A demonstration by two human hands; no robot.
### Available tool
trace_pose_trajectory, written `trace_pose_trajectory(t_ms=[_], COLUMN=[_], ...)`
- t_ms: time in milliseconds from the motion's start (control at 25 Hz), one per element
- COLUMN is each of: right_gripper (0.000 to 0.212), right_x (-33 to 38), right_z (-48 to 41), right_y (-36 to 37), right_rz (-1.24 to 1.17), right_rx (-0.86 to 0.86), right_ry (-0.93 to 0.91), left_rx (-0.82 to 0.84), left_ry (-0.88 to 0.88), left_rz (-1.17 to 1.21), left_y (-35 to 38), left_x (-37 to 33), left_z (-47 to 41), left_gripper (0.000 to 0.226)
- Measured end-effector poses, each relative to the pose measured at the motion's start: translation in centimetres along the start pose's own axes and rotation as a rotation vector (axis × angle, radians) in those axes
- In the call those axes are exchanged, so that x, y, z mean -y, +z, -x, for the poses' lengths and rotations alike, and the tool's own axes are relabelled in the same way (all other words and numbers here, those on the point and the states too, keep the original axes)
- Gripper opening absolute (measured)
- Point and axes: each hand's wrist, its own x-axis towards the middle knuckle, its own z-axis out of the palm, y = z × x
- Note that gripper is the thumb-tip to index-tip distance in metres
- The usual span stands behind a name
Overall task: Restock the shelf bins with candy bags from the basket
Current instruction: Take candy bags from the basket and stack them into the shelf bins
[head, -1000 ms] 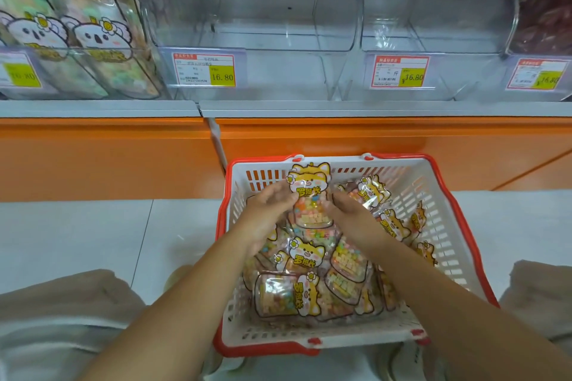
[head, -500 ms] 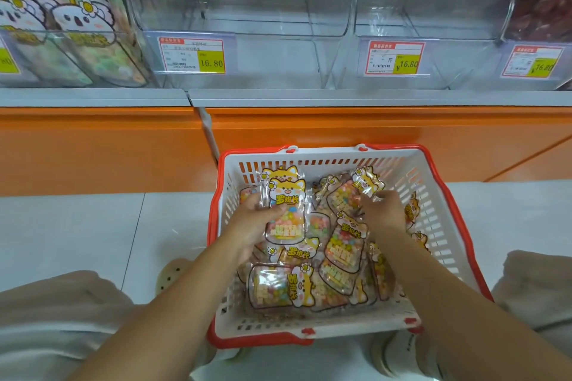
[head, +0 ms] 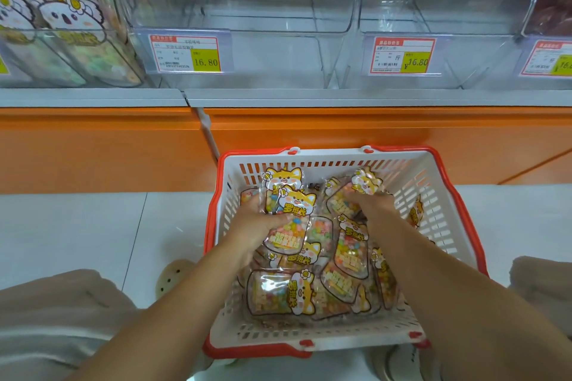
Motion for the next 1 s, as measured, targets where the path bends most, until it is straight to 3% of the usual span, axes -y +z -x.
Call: trace_pose_trajectory(t_ms=[160, 280, 360, 520, 680, 760, 920, 1000], right_gripper=[0.068, 0.055, 0.035, 0.015, 0.01, 0.018, 0.014, 0.01], right_x=[0.9, 0.9, 0.6, -0.3, 0.8, 1.9, 3.7, 4.0], right_z=[1.9, 1.7, 1.6, 2.7, 5.6, 7.2, 11.4, 13.3], right_y=[-0.1, -1.1, -2.4, -3.4, -5.1, -6.7, -8.4, -8.4], right_rz=[-0.072, -0.132, -0.161, -0.311, -0.445, -0.547, -0.573, -0.55], right_rx=[0.037, 0.099, 0.186, 0.291, 0.319, 0.426, 0.69, 0.752], right_ry=[-0.124, -0.094, -0.114, -0.242, -0.394, -0.452, -0.511, -0.537], left_rx=[0.024, 0.019, 0.01, -0.015, -0.039, -0.036, 0.004, 0.051], left_ry=[-0.006, 0.028, 0.04, 0.051, 0.088, 0.102, 0.161, 0.168], left_rz=[-0.015, -0.019, -0.014, -0.029, -0.019, -0.007, -0.004, 0.055], left_y=[0.0, 0.0, 0.0, 0.1, -0.1, -0.3, -0.1, 0.1], left_x=[-0.1, -0.5, -0.8, -1.4, -2.4, -3.7, -7.1, -8.6], left_z=[0.2, 0.6, 0.8, 1.3, 2.4, 2.9, 4.8, 5.9], left_gripper=[0.074, 0.066, 0.062, 0.053, 0.055, 0.062, 0.078, 0.054])
